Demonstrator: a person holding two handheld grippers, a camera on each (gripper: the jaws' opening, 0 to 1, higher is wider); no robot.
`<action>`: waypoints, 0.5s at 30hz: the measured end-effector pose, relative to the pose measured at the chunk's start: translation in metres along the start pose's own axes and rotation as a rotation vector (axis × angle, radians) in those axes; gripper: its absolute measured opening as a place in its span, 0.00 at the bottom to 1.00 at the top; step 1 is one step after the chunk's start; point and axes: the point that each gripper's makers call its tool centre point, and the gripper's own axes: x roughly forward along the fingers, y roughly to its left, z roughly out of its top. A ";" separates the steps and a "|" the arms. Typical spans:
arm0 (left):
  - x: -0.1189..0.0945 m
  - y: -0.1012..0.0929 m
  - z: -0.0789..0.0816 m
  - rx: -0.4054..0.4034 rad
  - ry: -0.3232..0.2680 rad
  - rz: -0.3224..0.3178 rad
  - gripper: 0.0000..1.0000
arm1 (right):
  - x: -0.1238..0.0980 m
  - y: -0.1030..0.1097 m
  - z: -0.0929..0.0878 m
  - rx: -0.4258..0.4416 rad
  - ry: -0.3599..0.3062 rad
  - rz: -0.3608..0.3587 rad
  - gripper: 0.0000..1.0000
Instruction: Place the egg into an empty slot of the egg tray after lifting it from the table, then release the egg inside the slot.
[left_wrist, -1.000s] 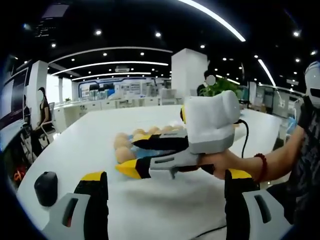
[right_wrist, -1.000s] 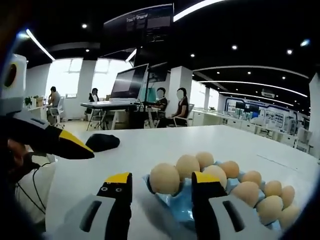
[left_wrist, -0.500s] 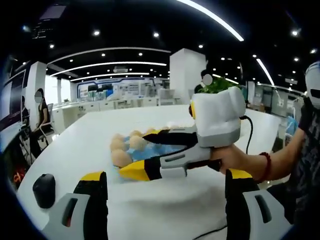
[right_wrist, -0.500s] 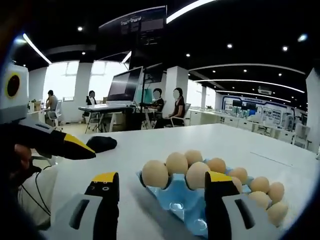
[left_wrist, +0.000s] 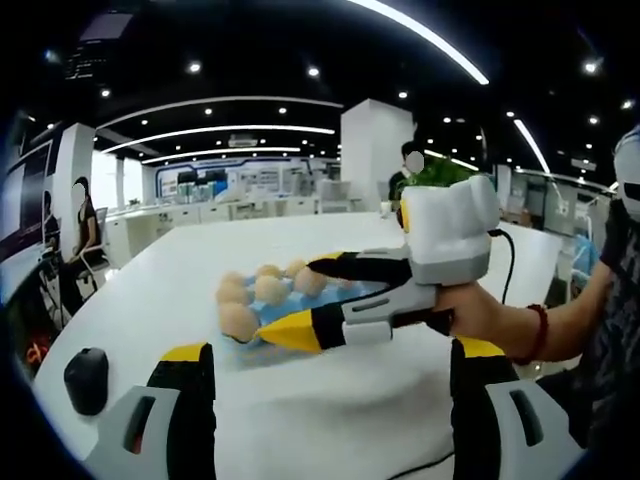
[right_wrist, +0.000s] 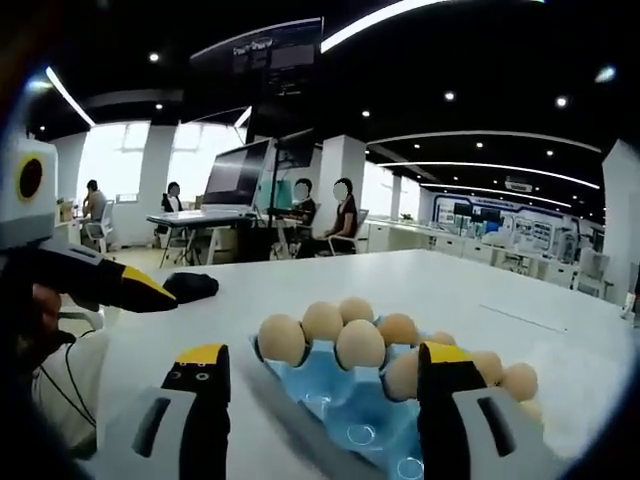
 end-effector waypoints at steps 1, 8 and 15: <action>0.000 0.000 0.000 0.000 0.001 -0.001 1.00 | -0.001 -0.001 0.000 -0.001 0.001 0.000 0.80; 0.004 -0.004 0.001 0.004 -0.003 -0.011 1.00 | -0.018 -0.016 -0.004 0.022 0.000 -0.042 0.81; 0.009 -0.008 0.002 0.004 -0.006 -0.025 1.00 | -0.036 -0.033 -0.008 0.026 0.004 -0.092 0.81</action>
